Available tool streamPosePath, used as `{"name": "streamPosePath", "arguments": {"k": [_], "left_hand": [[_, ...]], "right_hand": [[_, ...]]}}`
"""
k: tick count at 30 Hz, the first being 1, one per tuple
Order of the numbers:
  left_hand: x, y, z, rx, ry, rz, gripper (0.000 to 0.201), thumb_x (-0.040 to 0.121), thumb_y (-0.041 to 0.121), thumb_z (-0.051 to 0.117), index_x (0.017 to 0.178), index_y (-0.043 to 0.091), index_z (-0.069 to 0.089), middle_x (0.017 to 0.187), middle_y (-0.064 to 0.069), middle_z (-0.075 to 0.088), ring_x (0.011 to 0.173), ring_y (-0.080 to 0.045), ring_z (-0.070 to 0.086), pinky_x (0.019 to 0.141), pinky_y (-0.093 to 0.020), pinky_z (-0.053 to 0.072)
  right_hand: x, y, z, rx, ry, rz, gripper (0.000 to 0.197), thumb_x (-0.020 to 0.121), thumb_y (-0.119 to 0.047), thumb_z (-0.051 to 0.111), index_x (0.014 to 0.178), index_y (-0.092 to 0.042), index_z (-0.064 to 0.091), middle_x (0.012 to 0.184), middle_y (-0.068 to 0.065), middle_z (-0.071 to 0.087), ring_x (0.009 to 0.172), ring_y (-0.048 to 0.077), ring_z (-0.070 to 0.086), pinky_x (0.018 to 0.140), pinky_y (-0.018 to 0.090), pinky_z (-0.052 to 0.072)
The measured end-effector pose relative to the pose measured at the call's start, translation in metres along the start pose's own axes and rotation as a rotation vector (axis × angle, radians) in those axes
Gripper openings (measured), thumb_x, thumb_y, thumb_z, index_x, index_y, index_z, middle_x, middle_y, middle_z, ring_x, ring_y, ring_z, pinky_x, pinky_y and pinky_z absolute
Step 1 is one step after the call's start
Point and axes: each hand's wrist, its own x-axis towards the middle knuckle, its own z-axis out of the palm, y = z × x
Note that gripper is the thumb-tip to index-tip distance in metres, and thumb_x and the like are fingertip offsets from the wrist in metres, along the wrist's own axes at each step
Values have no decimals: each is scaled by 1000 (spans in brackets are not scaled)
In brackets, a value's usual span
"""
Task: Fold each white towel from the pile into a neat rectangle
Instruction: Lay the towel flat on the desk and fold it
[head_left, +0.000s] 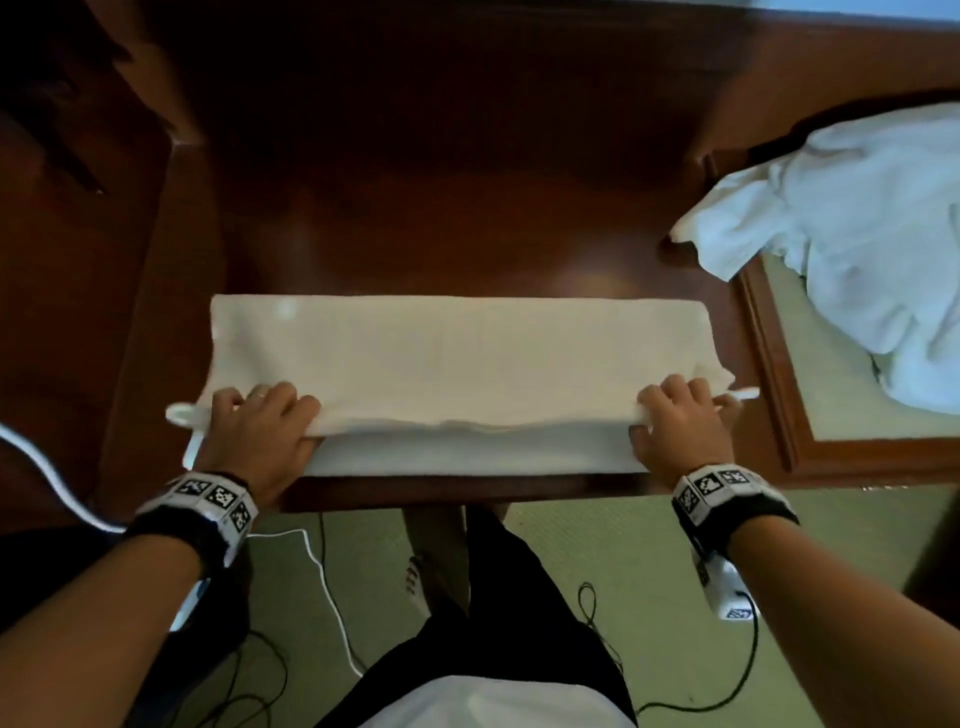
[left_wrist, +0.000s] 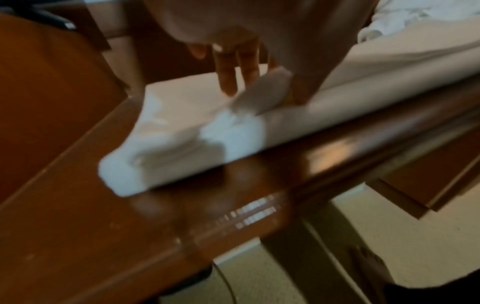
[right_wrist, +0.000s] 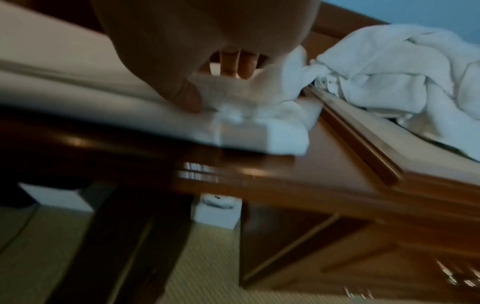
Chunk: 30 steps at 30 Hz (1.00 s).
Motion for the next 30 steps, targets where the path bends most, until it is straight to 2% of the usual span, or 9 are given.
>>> {"name": "streamPosePath", "arguments": {"k": [3, 9, 11, 16, 19, 22, 24, 27, 30], "left_hand": [[-14, 15, 22, -30, -121, -17, 38, 71, 31, 76, 103, 13, 68, 88, -12, 60, 78, -35, 62, 74, -48, 36], [-7, 39, 28, -203, -117, 11, 57, 81, 36, 43, 129, 15, 65, 122, -19, 60, 105, -42, 56, 77, -54, 51], [6, 39, 29, -257, -135, -14, 52, 84, 31, 47, 129, 15, 66, 122, -20, 59, 107, -44, 55, 76, -56, 54], [34, 16, 25, -380, -83, -2, 50, 86, 6, 71, 135, 14, 62, 137, -21, 56, 120, -47, 54, 96, -59, 49], [21, 11, 39, -310, -4, 98, 53, 87, 0, 62, 138, 12, 59, 143, -22, 53, 124, -50, 52, 98, -64, 46], [4, 13, 57, -265, -56, 122, 60, 86, 1, 63, 142, 18, 52, 149, -19, 47, 127, -52, 49, 93, -65, 47], [-1, 13, 60, -237, -48, 106, 57, 89, 5, 61, 144, 18, 52, 151, -18, 45, 130, -51, 46, 93, -64, 45], [-11, 16, 63, -218, -24, 121, 57, 90, 13, 38, 146, 19, 50, 153, -17, 44, 131, -49, 45, 94, -63, 42], [-14, 17, 66, -236, -47, 114, 61, 87, 10, 37, 147, 17, 49, 152, -18, 44, 131, -48, 45, 99, -62, 43]], "right_hand": [[-36, 6, 22, -142, -192, 27, 22, 72, -18, 71, 93, -15, 64, 96, 7, 54, 96, 33, 47, 88, 49, 28], [-34, 11, 27, -77, -297, -3, 61, 80, -10, 61, 138, -19, 46, 151, 12, 36, 135, 37, 33, 101, 57, 30], [-17, 14, 30, -19, -359, -4, 70, 80, -6, 57, 146, -17, 38, 160, 14, 24, 144, 37, 25, 106, 57, 29], [18, 24, 24, 201, -287, 45, 60, 89, 0, 42, 145, -19, 39, 159, 13, 29, 145, 37, 27, 116, 57, 26], [-5, 32, 23, 212, -206, 9, 65, 88, 4, 46, 148, -18, 41, 158, 11, 33, 146, 37, 29, 116, 54, 26], [-29, 38, 31, 97, -339, -61, 82, 81, 8, 49, 154, -23, 29, 164, 6, 20, 151, 33, 17, 119, 52, 22], [-29, 42, 33, 83, -338, -28, 83, 81, 8, 49, 154, -26, 28, 165, 7, 14, 151, 35, 11, 119, 52, 19], [-28, 45, 34, 100, -365, 62, 84, 82, 7, 46, 155, -29, 23, 166, 8, 9, 152, 35, 5, 121, 53, 17], [-24, 37, 31, 70, -396, 98, 81, 82, 5, 47, 154, -24, 25, 165, 11, 8, 151, 37, 4, 121, 54, 15]]}}
